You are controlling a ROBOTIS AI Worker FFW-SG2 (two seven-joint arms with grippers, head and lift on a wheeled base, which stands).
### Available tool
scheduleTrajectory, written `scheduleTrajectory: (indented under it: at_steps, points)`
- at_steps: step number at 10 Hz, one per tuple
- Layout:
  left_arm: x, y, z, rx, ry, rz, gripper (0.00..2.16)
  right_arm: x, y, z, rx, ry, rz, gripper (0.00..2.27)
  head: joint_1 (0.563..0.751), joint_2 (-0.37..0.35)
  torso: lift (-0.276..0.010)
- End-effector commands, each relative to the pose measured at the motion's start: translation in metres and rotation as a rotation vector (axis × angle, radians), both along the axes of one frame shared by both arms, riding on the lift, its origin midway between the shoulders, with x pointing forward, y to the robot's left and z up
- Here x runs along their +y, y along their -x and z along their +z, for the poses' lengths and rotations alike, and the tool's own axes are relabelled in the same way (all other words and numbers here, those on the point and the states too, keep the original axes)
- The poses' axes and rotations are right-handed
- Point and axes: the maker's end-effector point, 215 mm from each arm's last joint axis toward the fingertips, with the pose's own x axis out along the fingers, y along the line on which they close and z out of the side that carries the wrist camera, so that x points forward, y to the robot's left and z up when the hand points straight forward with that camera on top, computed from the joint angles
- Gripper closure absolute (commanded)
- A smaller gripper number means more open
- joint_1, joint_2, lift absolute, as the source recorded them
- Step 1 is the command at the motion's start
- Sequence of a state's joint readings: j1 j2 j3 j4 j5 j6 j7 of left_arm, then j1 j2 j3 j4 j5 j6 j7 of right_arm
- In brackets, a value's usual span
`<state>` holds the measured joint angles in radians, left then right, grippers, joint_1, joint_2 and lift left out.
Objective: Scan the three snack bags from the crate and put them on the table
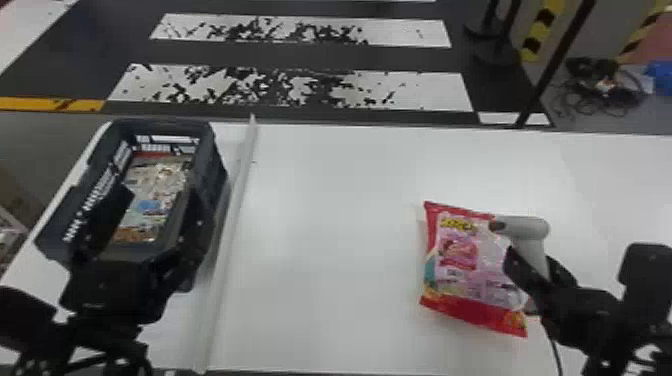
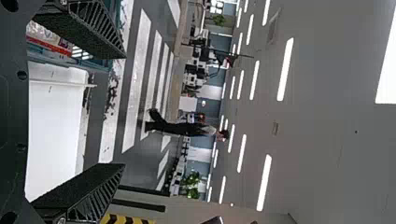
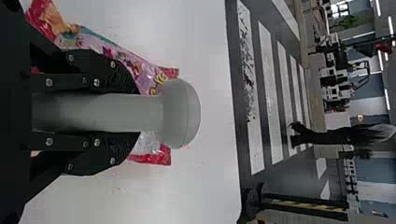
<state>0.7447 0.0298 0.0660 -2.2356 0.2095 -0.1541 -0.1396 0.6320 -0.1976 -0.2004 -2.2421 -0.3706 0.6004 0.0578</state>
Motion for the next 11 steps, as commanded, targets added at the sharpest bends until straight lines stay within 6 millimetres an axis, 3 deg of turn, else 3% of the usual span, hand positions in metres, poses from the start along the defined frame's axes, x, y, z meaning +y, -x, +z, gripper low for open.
scheduleTrajectory:
  at_steps: [1,3,6,7,9,10,11]
  points:
    - [0.000,0.000,0.002,-0.003,-0.004,0.000,0.04,-0.061,-0.020,0.000,-0.014,0.031,-0.068,2.23,0.695,-0.066,-0.094]
    - [-0.004,-0.001,0.000,0.000,-0.006,-0.007,0.04,-0.134,-0.030,-0.014,-0.014,0.056,-0.132,2.23,0.695,-0.173,-0.094]
    - [-0.007,0.001,-0.004,0.009,-0.012,-0.007,0.04,-0.189,-0.036,-0.068,0.080,0.020,-0.182,2.23,0.695,-0.295,-0.094]
    - [-0.010,0.002,-0.005,0.013,-0.018,-0.010,0.04,-0.194,-0.033,-0.085,0.110,-0.001,-0.178,2.22,0.695,-0.327,-0.094]
    - [-0.018,0.002,-0.008,0.017,-0.023,-0.019,0.04,-0.187,-0.035,-0.098,0.105,0.022,-0.150,2.22,0.695,-0.350,-0.094]
    - [-0.018,0.002,-0.009,0.020,-0.022,-0.018,0.04,-0.184,-0.036,-0.103,0.114,0.027,-0.141,2.10,0.695,-0.350,-0.094]
    - [-0.019,0.002,-0.011,0.023,-0.021,-0.020,0.04,-0.183,-0.039,-0.101,0.098,0.035,-0.134,1.77,0.695,-0.350,-0.094]
